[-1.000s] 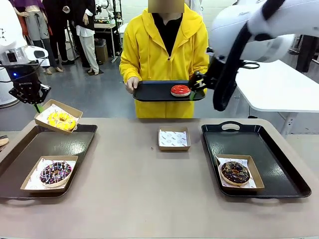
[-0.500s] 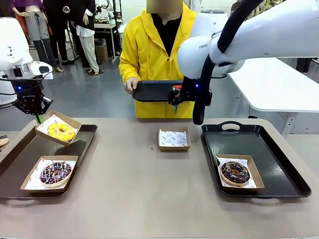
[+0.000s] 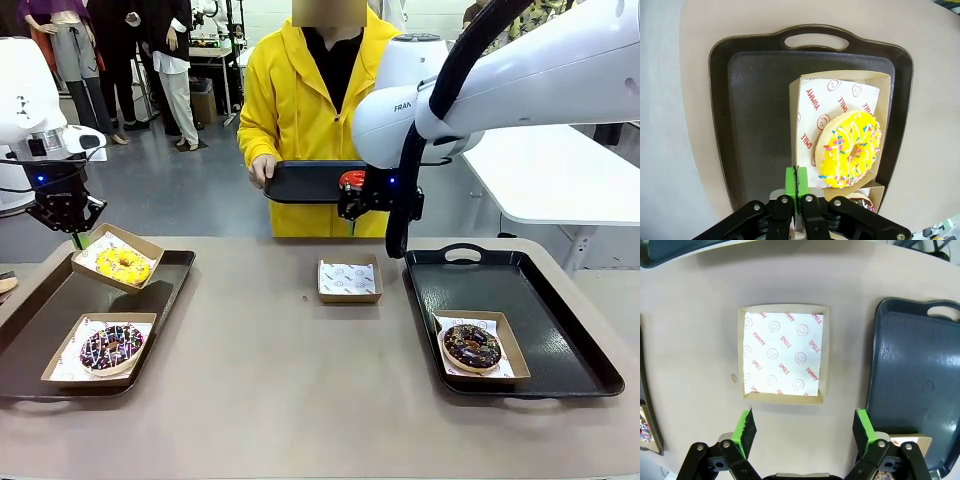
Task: Individually package the donuts and arrange them on the tray.
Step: Place the picked Paper togo box on the Handle tray while simultaneously picking up another Paper togo box from the table with the other hand.
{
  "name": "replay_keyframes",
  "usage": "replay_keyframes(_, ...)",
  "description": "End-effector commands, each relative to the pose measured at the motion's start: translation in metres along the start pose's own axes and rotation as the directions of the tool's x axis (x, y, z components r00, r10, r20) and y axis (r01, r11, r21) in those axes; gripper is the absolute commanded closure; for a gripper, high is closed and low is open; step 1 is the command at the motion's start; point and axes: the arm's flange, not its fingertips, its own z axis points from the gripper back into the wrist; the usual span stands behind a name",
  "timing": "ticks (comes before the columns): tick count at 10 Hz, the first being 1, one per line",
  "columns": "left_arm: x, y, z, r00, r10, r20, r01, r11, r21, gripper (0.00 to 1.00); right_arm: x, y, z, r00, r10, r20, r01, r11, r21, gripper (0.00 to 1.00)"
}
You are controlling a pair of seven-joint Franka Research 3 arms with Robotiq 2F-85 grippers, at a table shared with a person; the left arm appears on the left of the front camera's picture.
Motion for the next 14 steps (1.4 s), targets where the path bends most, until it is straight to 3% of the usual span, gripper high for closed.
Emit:
replay_keyframes(1, 0.000, 0.001, 0.002, 1.000, -0.004, 0.004, 0.004, 1.000, 0.000, 0.99, -0.001, 0.001, -0.003, 1.000, 0.014, -0.006, -0.014, 1.000, 0.004, 0.00)
replay_keyframes(3, 0.000, 0.001, 0.002, 1.000, -0.004, 0.004, 0.004, 1.000, 0.000, 0.99, -0.001, 0.001, 0.000, 1.000, 0.003, -0.001, -0.003, 1.000, 0.000, 0.00)
replay_keyframes(7, 0.007, 0.002, -0.019, 0.999, 0.028, -0.018, -0.028, 1.000, 0.012, 0.99, 0.014, -0.009, -0.042, 0.998, -0.052, -0.031, 0.053, 0.999, 0.014, 0.00)
replay_keyframes(14, 0.013, 0.005, -0.036, 0.998, 0.053, -0.031, -0.052, 0.998, 0.017, 0.99, 0.020, -0.011, -0.091, 0.996, -0.052, -0.072, 0.053, 0.999, 0.008, 0.00)
